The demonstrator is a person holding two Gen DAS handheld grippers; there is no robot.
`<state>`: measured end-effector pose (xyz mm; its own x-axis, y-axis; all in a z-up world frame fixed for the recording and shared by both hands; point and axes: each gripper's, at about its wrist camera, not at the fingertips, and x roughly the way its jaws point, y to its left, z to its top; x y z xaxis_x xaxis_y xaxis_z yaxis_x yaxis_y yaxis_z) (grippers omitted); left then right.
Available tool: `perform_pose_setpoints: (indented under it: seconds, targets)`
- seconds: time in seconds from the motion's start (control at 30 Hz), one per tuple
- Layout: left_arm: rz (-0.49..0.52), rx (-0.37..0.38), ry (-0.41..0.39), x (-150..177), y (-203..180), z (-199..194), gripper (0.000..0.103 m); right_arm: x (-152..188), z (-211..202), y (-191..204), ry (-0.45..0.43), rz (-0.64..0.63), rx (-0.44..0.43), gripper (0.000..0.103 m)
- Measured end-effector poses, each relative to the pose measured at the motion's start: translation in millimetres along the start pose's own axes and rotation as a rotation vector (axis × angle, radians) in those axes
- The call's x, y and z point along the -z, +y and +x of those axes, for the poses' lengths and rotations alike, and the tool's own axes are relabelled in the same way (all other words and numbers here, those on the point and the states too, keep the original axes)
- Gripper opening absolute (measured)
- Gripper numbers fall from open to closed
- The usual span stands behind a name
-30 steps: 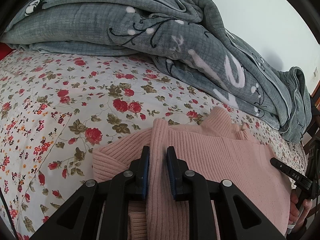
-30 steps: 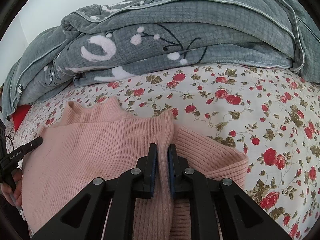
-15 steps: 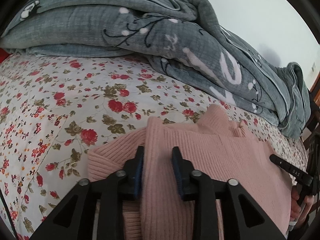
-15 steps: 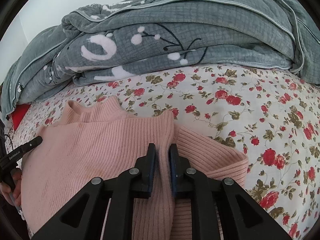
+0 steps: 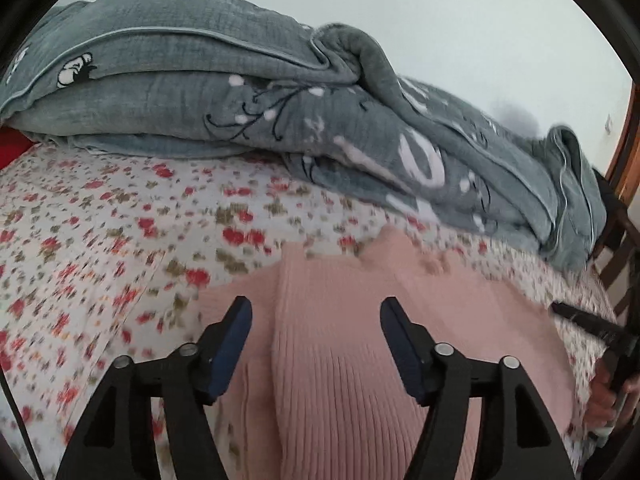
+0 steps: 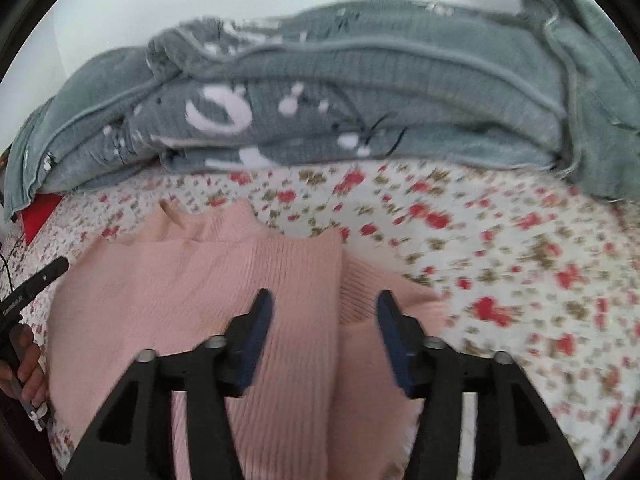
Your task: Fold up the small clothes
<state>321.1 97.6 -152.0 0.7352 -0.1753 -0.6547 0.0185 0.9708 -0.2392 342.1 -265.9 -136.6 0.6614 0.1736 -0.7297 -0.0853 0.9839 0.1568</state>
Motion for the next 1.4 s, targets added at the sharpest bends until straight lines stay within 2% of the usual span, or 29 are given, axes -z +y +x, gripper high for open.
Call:
perform_pose_setpoints:
  seconds: [0.07, 0.17, 0.3, 0.4, 0.5, 0.7, 0.8, 0.87, 0.9, 0.93, 0.97, 1.03, 1.1, 1.17, 1.27, 1.4]
  targets:
    - [0.030, -0.009, -0.013, 12.1, -5.3, -12.0, 0.065, 9.2, -20.1, -10.3, -0.030, 0.040, -0.005, 0.069]
    - [0.002, -0.017, 0.000, 26.5, -3.2, -20.7, 0.066, 26.5, -34.8, -25.0, -0.033, 0.090, -0.027, 0.077]
    - [-0.131, 0.050, 0.040, 41.5, 20.0, -25.8, 0.066, 44.8, -24.7, -32.2, 0.012, 0.141, -0.105, 0.077]
    - [-0.139, 0.059, 0.107, 45.6, 27.7, -14.5, 0.066, 51.5, -4.0, -28.2, 0.076, 0.161, -0.148, 0.077]
    - [-0.178, 0.094, 0.162, 50.2, 34.4, 0.3, 0.067, 56.3, 7.8, -20.1, 0.111, 0.122, -0.132, 0.077]
    - [-0.231, 0.121, 0.160, 43.9, 41.8, 11.0, 0.068, 54.9, 20.5, -17.0, 0.106, 0.132, -0.126, 0.085]
    - [-0.261, 0.134, 0.177, 38.7, 44.8, 17.9, 0.068, 51.7, 25.9, -13.8, 0.098, 0.126, -0.114, 0.086]
    - [-0.279, 0.146, 0.180, 37.0, 46.8, 20.7, 0.066, 51.1, 25.1, -16.0, 0.094, 0.133, -0.136, 0.085]
    - [-0.274, 0.141, 0.178, 36.8, 46.4, 21.1, 0.060, 51.0, 24.8, -17.3, 0.093, 0.138, -0.150, 0.082]
    - [-0.274, 0.134, 0.175, 37.4, 45.9, 20.7, 0.048, 50.7, 26.3, -17.7, 0.102, 0.145, -0.173, 0.076]
    - [-0.277, 0.139, 0.176, 37.9, 46.0, 20.9, 0.045, 51.5, 27.0, -18.3, 0.111, 0.152, -0.194, 0.066]
    - [-0.285, 0.155, 0.167, 38.0, 45.4, 20.1, 0.029, 51.5, 25.4, -15.7, 0.104, 0.143, -0.198, 0.057]
    - [-0.292, 0.171, 0.149, 36.7, 45.1, 17.8, 0.024, 51.9, 22.4, -13.1, 0.096, 0.133, -0.209, 0.037]
    - [-0.297, 0.169, 0.140, 37.1, 44.3, 15.4, 0.022, 52.3, 15.5, -14.2, 0.070, 0.140, -0.218, 0.025]
    - [-0.298, 0.163, 0.128, 37.0, 40.9, 10.4, 0.021, 51.3, 6.8, -18.8, 0.037, 0.185, -0.254, 0.023]
    - [-0.331, 0.194, 0.120, 39.5, 41.2, -3.3, 0.021, 49.4, -13.1, -17.4, 0.004, 0.187, -0.275, 0.021]
